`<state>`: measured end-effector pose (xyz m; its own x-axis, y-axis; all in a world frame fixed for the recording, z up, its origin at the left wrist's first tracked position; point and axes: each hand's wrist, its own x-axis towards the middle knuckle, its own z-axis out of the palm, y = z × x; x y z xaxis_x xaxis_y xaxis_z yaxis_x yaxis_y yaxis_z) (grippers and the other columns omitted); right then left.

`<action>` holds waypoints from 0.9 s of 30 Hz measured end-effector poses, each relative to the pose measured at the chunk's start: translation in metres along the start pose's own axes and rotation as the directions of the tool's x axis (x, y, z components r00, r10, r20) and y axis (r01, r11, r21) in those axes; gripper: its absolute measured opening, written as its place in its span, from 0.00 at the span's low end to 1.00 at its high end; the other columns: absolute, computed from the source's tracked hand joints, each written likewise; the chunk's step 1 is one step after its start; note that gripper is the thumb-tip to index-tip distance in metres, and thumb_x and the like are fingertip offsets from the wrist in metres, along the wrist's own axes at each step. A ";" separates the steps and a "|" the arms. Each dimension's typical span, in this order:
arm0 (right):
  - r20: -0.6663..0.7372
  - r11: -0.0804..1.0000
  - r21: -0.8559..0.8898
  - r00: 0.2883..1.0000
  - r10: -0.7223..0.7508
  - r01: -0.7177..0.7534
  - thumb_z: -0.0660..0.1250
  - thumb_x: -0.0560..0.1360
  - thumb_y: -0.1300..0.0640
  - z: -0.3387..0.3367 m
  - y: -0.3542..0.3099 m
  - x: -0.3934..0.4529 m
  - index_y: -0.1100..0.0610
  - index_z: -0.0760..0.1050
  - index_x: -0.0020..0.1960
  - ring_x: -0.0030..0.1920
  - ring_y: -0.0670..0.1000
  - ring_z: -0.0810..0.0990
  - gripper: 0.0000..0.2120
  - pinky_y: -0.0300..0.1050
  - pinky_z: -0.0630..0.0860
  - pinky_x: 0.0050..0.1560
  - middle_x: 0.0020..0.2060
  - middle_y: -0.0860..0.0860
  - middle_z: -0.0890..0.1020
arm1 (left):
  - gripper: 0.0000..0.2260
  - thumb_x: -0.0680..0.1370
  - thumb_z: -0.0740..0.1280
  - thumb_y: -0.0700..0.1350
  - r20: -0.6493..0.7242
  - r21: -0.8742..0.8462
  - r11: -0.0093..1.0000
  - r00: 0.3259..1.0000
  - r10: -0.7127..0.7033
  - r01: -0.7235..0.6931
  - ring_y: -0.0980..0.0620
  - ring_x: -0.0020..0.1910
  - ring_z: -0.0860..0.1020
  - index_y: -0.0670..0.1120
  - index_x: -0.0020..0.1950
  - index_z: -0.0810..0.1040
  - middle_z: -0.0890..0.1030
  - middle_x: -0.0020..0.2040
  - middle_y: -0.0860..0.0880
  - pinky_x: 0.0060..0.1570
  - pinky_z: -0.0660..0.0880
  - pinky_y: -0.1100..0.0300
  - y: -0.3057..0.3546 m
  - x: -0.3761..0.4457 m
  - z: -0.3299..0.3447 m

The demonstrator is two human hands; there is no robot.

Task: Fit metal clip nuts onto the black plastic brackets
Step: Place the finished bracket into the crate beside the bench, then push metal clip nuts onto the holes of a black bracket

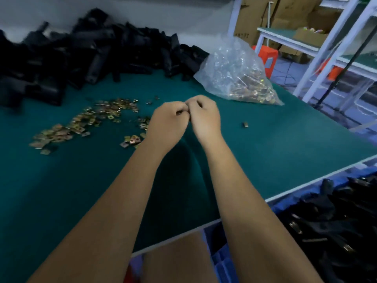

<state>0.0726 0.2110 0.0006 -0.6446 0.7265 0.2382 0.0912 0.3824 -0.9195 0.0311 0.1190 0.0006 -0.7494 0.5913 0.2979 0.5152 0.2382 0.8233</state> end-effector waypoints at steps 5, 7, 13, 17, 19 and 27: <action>0.239 0.983 -0.116 0.965 -0.109 0.140 0.59 0.78 0.56 0.078 -0.025 0.000 0.51 0.77 0.42 0.39 0.47 0.78 0.10 0.47 0.73 0.38 0.37 0.46 0.80 | 0.13 0.79 0.58 0.39 -0.294 0.022 0.984 0.942 -0.164 0.178 0.61 0.40 0.77 0.51 0.49 0.82 0.81 0.43 0.54 0.41 0.72 0.67 -0.051 -0.009 -0.068; 0.317 0.952 -0.200 0.935 -0.161 0.232 0.59 0.78 0.54 0.105 -0.033 -0.001 0.49 0.76 0.45 0.39 0.49 0.78 0.08 0.47 0.72 0.35 0.38 0.46 0.79 | 0.14 0.79 0.59 0.38 -0.437 0.164 0.962 0.891 -0.126 0.216 0.54 0.52 0.77 0.48 0.53 0.83 0.82 0.52 0.49 0.53 0.74 0.60 -0.069 -0.013 -0.093; 0.580 0.613 -0.587 0.803 -0.136 0.528 0.62 0.78 0.47 0.166 -0.033 -0.010 0.54 0.70 0.66 0.67 0.60 0.64 0.19 0.57 0.63 0.64 0.66 0.56 0.68 | 0.15 0.80 0.62 0.46 -0.543 0.419 0.767 0.811 -0.218 0.486 0.43 0.78 0.50 0.52 0.65 0.78 0.58 0.79 0.42 0.75 0.53 0.49 -0.102 -0.004 -0.150; 0.585 0.652 -0.533 0.792 -0.177 0.540 0.60 0.79 0.45 0.163 -0.024 -0.011 0.51 0.68 0.68 0.68 0.58 0.61 0.20 0.56 0.58 0.67 0.66 0.52 0.66 | 0.28 0.80 0.60 0.49 -0.446 0.467 0.691 0.822 -0.355 0.552 0.42 0.79 0.40 0.54 0.80 0.57 0.42 0.81 0.41 0.76 0.49 0.45 -0.126 0.012 -0.167; 0.610 0.686 -0.491 0.774 -0.169 0.537 0.60 0.78 0.44 0.157 -0.022 -0.009 0.50 0.70 0.67 0.68 0.56 0.60 0.20 0.54 0.56 0.67 0.65 0.51 0.67 | 0.31 0.81 0.58 0.51 -0.376 0.506 0.646 0.820 -0.431 0.571 0.42 0.79 0.38 0.57 0.81 0.47 0.37 0.80 0.41 0.76 0.47 0.43 -0.135 0.020 -0.166; 0.597 0.677 -0.476 0.771 -0.220 0.561 0.61 0.79 0.45 0.156 -0.021 -0.011 0.50 0.72 0.66 0.64 0.54 0.61 0.18 0.51 0.57 0.65 0.61 0.49 0.68 | 0.28 0.81 0.53 0.56 -0.361 0.543 0.568 0.783 -0.506 0.618 0.43 0.80 0.42 0.53 0.81 0.53 0.39 0.81 0.43 0.74 0.44 0.37 -0.151 0.046 -0.165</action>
<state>-0.0409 0.1062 -0.0309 -0.9706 0.1355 0.1991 0.0611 0.9383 -0.3404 -0.1497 -0.0169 -0.0305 -0.9979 0.0645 -0.0094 0.0558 0.9193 0.3897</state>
